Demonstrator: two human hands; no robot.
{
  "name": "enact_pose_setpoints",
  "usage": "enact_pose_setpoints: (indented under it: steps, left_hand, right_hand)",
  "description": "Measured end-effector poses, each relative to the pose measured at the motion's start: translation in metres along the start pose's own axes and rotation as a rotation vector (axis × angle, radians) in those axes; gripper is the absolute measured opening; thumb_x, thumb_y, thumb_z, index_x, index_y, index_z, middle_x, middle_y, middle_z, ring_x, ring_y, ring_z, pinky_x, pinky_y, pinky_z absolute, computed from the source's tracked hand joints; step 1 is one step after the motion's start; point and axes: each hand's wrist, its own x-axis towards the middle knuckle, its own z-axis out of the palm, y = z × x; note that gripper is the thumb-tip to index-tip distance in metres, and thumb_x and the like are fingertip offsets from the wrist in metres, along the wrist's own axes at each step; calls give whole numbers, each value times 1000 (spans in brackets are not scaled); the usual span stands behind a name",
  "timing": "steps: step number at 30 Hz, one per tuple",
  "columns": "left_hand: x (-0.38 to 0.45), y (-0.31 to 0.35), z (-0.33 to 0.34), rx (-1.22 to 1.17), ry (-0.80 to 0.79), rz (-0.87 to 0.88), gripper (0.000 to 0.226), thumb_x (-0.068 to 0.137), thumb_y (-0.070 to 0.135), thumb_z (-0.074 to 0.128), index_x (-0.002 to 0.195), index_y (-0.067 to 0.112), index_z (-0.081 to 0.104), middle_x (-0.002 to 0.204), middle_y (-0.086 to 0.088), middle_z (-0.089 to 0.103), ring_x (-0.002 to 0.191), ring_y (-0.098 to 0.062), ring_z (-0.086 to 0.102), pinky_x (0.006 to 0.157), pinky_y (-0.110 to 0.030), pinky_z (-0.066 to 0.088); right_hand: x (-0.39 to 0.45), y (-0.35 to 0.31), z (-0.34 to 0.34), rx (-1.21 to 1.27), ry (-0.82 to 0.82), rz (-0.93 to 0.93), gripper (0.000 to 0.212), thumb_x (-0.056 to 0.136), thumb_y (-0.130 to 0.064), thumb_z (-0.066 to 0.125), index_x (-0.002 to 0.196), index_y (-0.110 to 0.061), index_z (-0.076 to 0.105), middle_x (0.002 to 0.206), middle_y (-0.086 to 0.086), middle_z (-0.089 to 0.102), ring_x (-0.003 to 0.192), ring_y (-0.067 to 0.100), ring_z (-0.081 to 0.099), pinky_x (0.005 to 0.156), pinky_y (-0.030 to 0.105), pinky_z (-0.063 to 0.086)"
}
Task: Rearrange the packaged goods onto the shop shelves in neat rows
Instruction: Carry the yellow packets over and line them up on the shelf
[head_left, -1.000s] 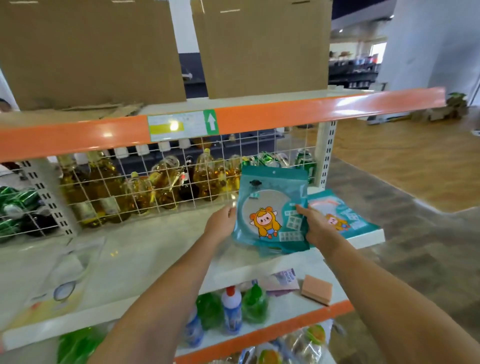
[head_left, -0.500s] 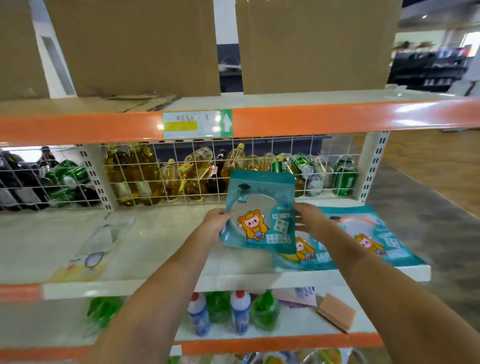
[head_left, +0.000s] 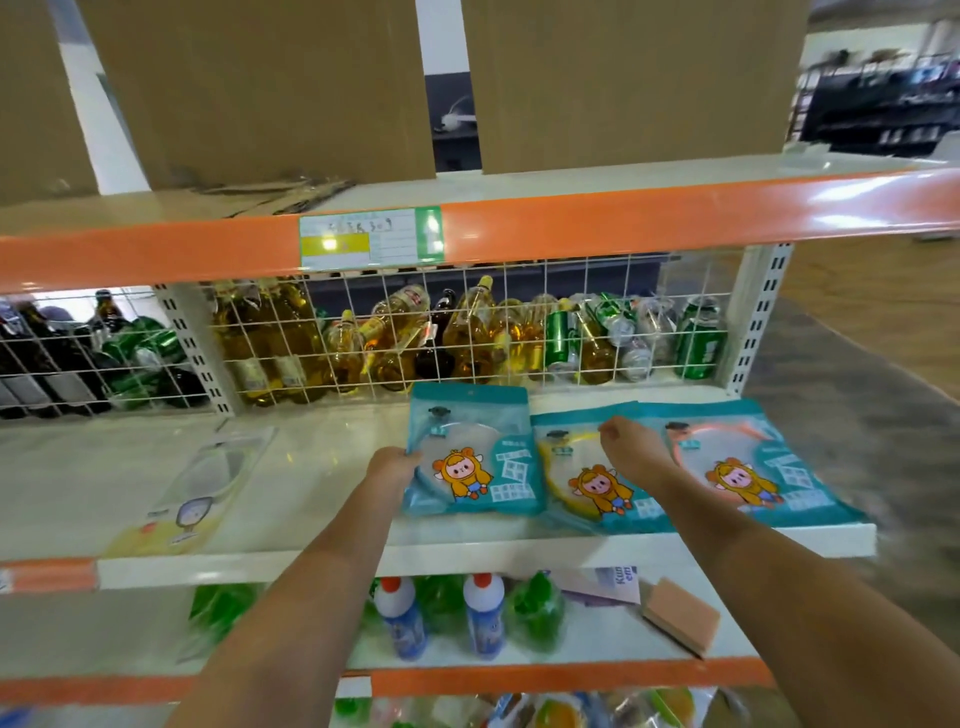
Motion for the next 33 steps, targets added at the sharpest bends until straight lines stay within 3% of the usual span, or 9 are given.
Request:
enact_pose_setpoints:
  steps: [8,13,22,26,33]
  left_hand:
    - [12,-10,-5,178,22,38,28,93,19,58,108,-4,63,109,-21,66,100,-36,62,92,-45,51]
    - [9,-12,-1,316,4,80,26,93,18,56,106,-2,64,107,-17,66,95,-32,62,85,-37,50]
    - [4,-16,-2,693,26,187,22,92,27,57,100,7,61,86,-4,56,80,-20,53,68,-27,41]
    - [6,-22,-2,763,36,233,27,91,30,58,108,9,56,93,-4,59,83,-19,56,66,-28,42]
    - [4,-20,0,908,98,315,37,90,32,57,120,13,46,117,-9,52,108,-24,53,85,-34,48]
  right_hand:
    - [7,4,11,-42,-3,-32,34,101,-19,31,125,-10,53,121,12,61,106,25,56,80,29,40]
    - [9,3,18,-57,5,-41,34,101,-18,33,126,-9,53,123,14,60,110,28,56,89,35,45]
    - [8,0,26,-113,5,-50,34,99,-18,34,126,-13,53,121,12,60,105,26,57,87,36,50]
    - [7,0,27,-132,2,-40,34,98,-17,36,126,-13,53,120,13,59,103,26,58,86,36,51]
    - [2,2,32,-179,-27,-31,34,95,-15,40,127,-15,54,125,11,57,112,26,54,96,39,47]
